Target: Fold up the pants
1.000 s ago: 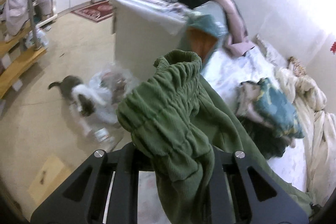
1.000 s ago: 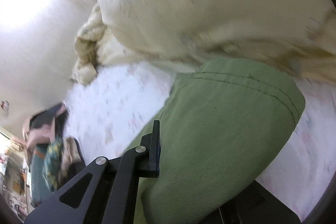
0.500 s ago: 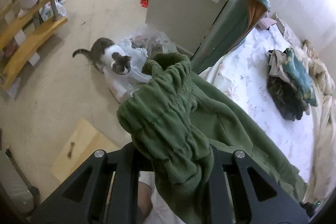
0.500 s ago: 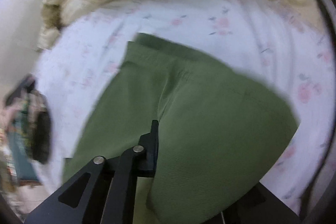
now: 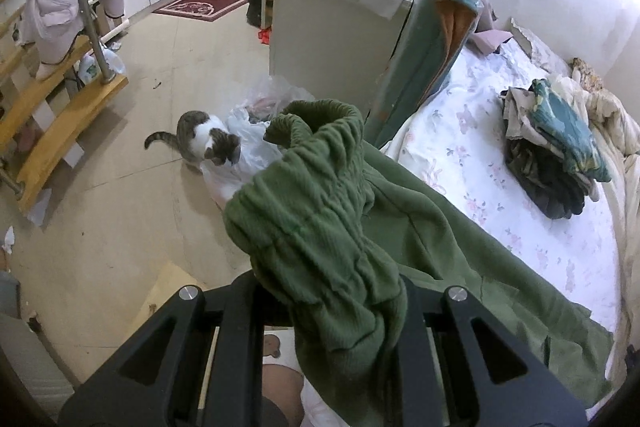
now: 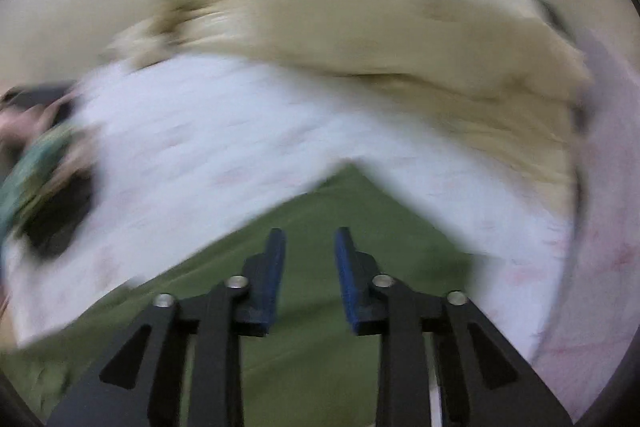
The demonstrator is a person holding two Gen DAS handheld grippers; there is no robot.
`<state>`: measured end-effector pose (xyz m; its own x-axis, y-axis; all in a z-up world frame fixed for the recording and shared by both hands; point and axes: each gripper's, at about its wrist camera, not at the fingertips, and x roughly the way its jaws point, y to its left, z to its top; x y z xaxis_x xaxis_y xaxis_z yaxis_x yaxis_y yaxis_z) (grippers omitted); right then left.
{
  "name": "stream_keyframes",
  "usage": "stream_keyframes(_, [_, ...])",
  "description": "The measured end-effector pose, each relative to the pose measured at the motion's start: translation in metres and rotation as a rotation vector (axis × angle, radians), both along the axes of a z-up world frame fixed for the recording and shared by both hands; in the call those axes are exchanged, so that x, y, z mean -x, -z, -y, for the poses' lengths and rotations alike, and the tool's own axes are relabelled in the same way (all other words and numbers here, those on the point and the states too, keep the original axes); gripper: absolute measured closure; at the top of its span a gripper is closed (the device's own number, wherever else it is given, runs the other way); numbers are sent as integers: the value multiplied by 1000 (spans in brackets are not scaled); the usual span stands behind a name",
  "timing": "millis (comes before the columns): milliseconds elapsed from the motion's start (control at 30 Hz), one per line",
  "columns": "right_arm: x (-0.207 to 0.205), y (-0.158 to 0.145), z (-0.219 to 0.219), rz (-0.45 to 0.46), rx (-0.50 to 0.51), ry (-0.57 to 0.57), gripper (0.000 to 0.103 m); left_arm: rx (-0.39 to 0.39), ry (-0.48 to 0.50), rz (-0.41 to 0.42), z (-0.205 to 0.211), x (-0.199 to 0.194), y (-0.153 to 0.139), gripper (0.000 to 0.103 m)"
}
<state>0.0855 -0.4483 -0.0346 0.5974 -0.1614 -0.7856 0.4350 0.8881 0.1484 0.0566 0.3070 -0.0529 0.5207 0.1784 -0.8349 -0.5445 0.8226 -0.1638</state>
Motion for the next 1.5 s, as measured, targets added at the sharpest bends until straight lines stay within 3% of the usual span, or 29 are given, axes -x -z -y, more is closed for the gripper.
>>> stream_keyframes(33, [-4,4,-28,-20,-74,-95,59,1,-3,-7,-1,0,2,90])
stream_keyframes(133, [2,10,-107,-18,-66,-283,57,5,-12,-21,-5,0,6,89])
stream_keyframes(167, [3,16,-134,-28,-106,-371,57,5,-12,-27,-5,-1,8,89])
stream_keyframes(300, [-7,63,-238,-141,-435,-698,59,-13,-13,-58,-4,-3,12,89])
stream_keyframes(333, [-8,74,-264,-170,-454,-755,61,-16,-15,-69,-4,-4,14,89])
stream_keyframes(533, [5,115,-383,-243,-518,-1029,73,-35,7,-83,2,-7,18,89])
stream_keyframes(600, [11,132,-410,-295,-354,-1026,75,1,39,-43,5,-7,14,88])
stream_keyframes(633, [10,141,-415,-326,-333,-1018,79,1,55,-35,9,-8,12,89])
stream_keyframes(733, [5,154,-407,-350,-360,-970,87,-45,121,35,28,-7,-5,89])
stream_keyframes(833, [4,143,-399,-384,-381,-967,83,-149,206,101,54,-4,-28,89])
stream_keyframes(867, [6,130,-391,-364,-388,-983,80,-200,251,132,68,-2,-38,89])
stream_keyframes(1033, [8,72,-325,-252,-385,-982,78,-298,373,203,120,3,-71,88])
stream_keyframes(1067, [9,63,-313,-233,-383,-970,73,-328,399,208,133,2,-76,88])
stream_keyframes(1133, [8,44,-274,-184,-348,-913,33,-392,467,215,171,-1,-84,88])
stream_keyframes(1167, [9,40,-263,-164,-343,-895,30,-413,492,208,187,-4,-84,87])
stream_keyframes(1233, [7,32,-229,-102,-345,-828,30,-456,555,181,223,-10,-81,86])
stream_keyframes(1367, [3,37,-173,-55,-410,-645,30,-544,698,83,305,-21,-47,83])
stream_keyframes(1500, [-8,29,-142,-15,-447,-533,30,-622,837,-93,383,-27,29,82])
